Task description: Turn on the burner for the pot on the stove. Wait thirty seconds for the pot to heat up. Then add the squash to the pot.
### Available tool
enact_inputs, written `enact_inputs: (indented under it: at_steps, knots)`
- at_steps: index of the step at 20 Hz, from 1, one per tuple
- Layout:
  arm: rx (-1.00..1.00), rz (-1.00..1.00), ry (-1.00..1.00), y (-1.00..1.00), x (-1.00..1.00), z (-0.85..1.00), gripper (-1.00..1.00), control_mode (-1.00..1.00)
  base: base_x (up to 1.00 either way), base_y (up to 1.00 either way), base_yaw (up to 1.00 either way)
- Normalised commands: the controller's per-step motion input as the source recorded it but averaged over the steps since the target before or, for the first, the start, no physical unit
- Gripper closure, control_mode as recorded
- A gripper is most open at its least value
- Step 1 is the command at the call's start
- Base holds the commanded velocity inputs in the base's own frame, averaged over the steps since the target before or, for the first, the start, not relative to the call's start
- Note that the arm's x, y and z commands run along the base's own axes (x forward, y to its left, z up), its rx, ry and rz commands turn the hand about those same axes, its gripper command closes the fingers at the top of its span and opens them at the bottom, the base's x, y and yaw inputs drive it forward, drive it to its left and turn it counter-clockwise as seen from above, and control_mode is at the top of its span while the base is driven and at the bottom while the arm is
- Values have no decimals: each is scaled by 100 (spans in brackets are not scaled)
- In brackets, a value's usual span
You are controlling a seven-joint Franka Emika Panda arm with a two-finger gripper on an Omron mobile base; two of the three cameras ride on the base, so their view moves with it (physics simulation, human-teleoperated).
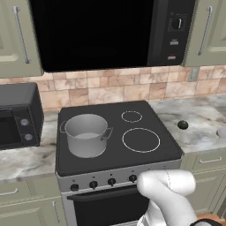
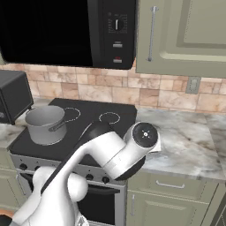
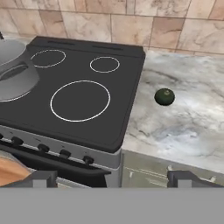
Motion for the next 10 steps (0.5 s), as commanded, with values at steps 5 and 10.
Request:
enact_inputs:
  at_steps: [5,10]
  knots:
    - [0,0,3,0,46,0,-100,-100,0,0,0]
    - [0,0,7,-2,42,0,-100,-100,0,0,0]
